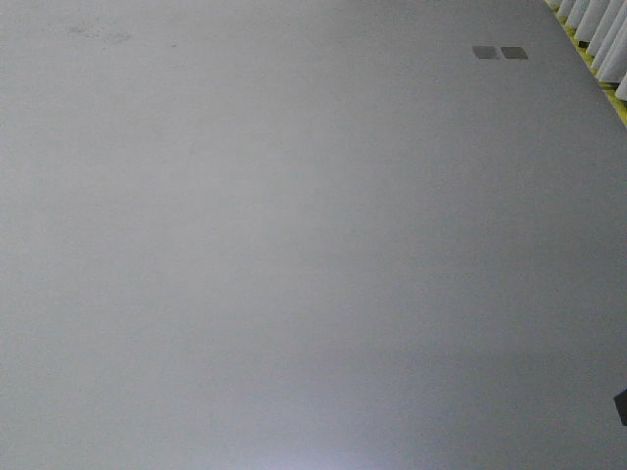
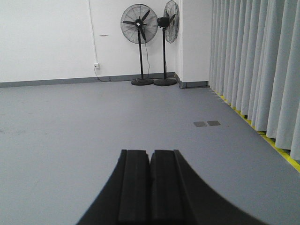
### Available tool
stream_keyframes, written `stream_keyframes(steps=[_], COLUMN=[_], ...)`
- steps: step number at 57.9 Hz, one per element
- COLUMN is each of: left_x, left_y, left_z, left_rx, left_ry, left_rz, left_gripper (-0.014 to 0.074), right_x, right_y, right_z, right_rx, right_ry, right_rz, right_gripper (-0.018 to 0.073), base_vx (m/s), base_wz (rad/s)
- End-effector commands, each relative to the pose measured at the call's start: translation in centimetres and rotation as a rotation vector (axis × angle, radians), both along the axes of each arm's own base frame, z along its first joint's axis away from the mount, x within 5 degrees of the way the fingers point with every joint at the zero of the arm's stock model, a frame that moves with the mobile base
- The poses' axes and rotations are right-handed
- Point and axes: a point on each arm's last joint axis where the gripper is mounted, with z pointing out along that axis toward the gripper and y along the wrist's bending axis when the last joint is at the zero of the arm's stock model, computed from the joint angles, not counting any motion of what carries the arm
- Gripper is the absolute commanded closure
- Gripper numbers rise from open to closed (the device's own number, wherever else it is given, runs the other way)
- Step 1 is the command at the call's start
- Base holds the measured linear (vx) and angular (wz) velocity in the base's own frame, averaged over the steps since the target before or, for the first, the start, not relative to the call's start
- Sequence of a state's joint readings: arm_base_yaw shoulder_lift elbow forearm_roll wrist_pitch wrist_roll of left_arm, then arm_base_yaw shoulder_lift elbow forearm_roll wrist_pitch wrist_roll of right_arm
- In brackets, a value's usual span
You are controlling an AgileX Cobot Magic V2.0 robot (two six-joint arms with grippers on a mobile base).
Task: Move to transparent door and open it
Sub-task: 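Drive the base forward across the grey floor, turning toward the door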
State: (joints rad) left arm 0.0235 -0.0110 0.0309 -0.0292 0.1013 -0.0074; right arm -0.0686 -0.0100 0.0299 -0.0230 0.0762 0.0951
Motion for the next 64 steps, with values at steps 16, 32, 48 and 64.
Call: stream_keyframes(steps=[16,32,48,64], left_x=[-0.05,-0.05,-0.05,-0.05], left_y=[-0.02,-0.02,-0.02,-0.02], left_z=[0.32,0.32,0.32,0.32], left_rx=[-0.009,-0.009,-0.009,-0.009], left_ry=[-0.083,-0.083,-0.083,-0.083], left_rz=[-0.005,-0.005,-0.005,-0.005], left_gripper=[0.0603,0.0603,0.0603,0.0603], right_x=[-0.14,-0.14,-0.14,-0.14], right_y=[0.02,0.02,0.02,0.02], right_z=[0.70,0.70,0.70,0.70], right_rx=[-0.013,-0.013,-0.013,-0.013], right_ry=[-0.094,-0.094,-0.094,-0.094], right_rz=[0.000,0.000,0.000,0.000], right_gripper=[0.0568,0.0568,0.0568,0.0568], base_vx=[0.00,0.00,0.02,0.12], base_wz=[0.00,0.00,-0.01,-0.01])
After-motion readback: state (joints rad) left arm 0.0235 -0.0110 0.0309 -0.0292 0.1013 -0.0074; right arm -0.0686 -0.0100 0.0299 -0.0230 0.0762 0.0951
